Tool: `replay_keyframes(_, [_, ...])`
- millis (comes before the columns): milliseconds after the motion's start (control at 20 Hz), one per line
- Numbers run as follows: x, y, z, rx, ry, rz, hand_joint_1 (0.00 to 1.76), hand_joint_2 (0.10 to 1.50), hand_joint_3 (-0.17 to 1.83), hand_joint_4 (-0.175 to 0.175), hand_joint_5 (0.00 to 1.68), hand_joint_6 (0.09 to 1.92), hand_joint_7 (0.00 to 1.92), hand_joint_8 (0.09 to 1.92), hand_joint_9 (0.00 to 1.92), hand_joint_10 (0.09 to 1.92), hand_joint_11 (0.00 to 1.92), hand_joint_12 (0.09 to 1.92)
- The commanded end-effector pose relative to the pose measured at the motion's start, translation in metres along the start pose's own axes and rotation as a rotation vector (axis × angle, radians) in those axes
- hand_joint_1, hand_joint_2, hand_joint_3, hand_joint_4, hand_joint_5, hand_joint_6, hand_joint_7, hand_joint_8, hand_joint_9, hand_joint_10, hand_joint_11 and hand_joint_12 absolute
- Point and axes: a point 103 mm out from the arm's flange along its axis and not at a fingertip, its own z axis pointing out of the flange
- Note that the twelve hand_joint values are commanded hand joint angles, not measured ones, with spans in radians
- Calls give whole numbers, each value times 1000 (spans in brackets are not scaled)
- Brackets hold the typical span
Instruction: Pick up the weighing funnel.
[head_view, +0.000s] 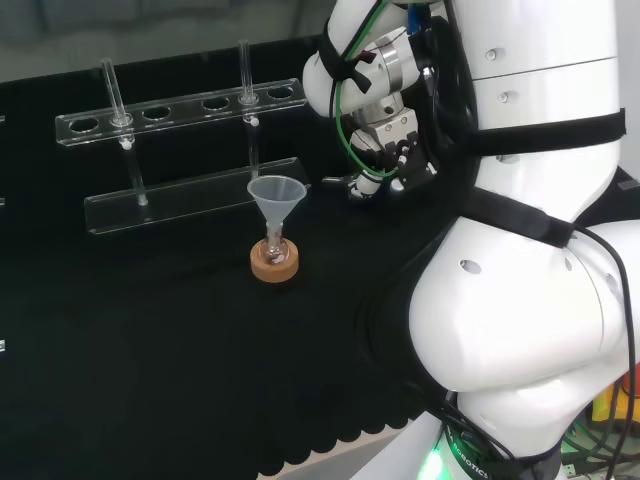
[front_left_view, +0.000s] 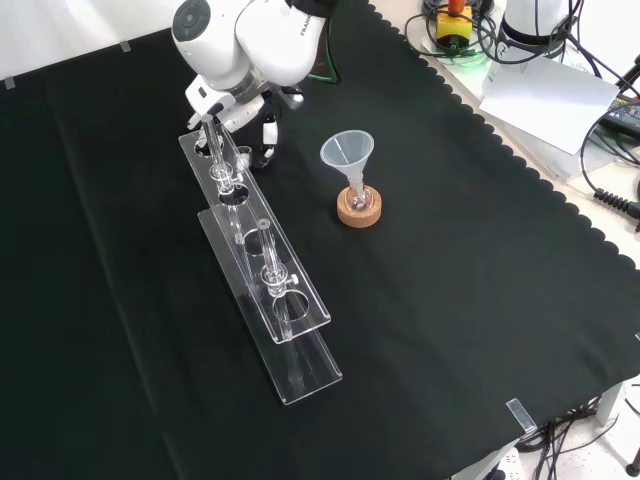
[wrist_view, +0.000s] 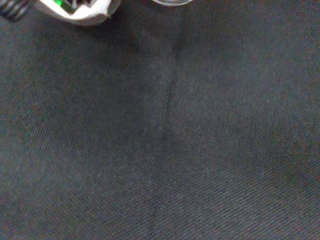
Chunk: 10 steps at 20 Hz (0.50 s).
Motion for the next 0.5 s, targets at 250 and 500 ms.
replay_keyframes(250, [-13, -11, -37, -69, -30, 3, 1098, 663, 738, 175, 1160, 906, 583, 669, 778, 556, 311, 1331])
replay_keyframes(500, [-21, -20, -53, -30, -38, -12, 1101, 658, 742, 175, 1166, 899, 563, 660, 772, 551, 314, 1329])
